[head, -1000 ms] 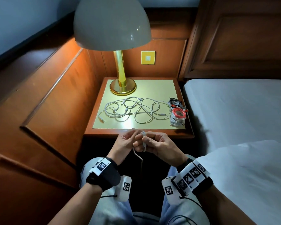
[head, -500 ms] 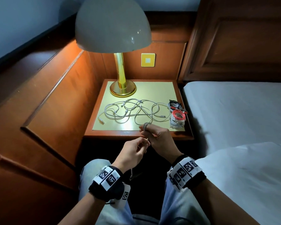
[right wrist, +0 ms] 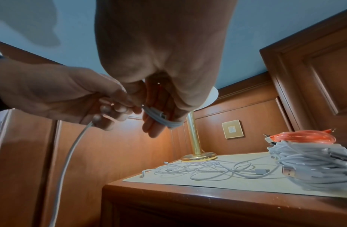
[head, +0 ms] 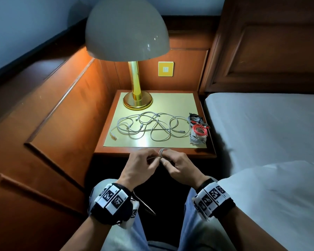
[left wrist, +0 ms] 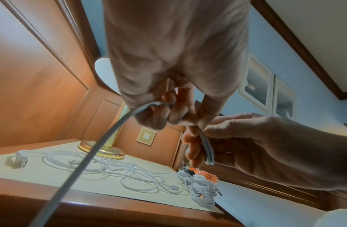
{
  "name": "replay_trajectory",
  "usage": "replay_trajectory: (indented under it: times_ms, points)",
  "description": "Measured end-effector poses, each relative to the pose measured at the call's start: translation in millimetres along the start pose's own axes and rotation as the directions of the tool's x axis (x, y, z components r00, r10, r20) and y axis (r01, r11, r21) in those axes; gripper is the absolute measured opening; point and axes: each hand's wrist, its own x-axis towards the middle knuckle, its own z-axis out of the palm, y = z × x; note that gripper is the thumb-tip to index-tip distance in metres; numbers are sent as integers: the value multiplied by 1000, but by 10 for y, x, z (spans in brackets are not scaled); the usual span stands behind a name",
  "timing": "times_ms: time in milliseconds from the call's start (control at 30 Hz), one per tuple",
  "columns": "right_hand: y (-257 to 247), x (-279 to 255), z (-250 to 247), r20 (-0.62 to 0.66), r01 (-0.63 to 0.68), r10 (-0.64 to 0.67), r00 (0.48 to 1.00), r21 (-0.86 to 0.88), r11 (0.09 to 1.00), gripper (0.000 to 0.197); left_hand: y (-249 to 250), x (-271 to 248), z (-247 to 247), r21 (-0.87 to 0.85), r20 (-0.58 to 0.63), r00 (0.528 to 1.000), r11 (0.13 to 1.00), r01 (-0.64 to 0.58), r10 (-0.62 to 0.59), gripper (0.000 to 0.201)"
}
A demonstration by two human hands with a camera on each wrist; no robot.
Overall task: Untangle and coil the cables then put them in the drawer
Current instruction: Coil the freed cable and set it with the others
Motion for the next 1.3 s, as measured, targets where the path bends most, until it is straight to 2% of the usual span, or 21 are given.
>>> replay_trajectory:
  times_ms: [133,267,367,433,567,667,767,833,933,1033,1133,1300]
  points:
    - [45,-12,-24,20,-52,52,998,15,999,17,-14,30,-2,-10,-24,999,999,-36,36,12]
    - [-3,-80,-27,8,-31,31,999,37,999,15,-1,102,-56,-99,-41,999,995,-18,14,12]
    - [-89,-120,-28,1,-25,26,1000,83,996,15,46,150,-80,-185,-27,999,982,29,-35,11]
    - [-145,-127,-62,-1,-24,24,1000,132,991,17,58,167,-94,-306,4,995,947,96,-100,11]
    - [-267,-97,-158,19,-48,45,999,217,975,18,37,182,-129,-625,127,976,750,218,-177,14]
    - [-346,-64,-205,11,-36,34,999,289,957,20,60,180,-58,-734,185,954,612,295,-238,24]
    - [-385,-45,-230,8,-34,33,999,320,947,22,80,148,35,-849,319,921,366,382,-222,41]
    - [-416,-51,-216,12,-44,42,999,352,935,23,76,130,59,-843,395,895,305,442,-207,43]
    - [-477,-63,-194,-21,-5,15,1000,404,915,21,81,118,77,-791,466,840,295,537,-279,33]
    - [-508,-48,-192,-61,39,-20,998,338,940,21,69,107,118,-747,477,791,298,595,-382,27]
    - [-529,-18,-187,-91,64,-41,995,277,959,19,41,70,126,-743,454,793,318,589,-407,25]
    - [-549,6,-169,-123,20,23,992,337,941,23,48,33,128,-665,445,794,441,603,-414,25]
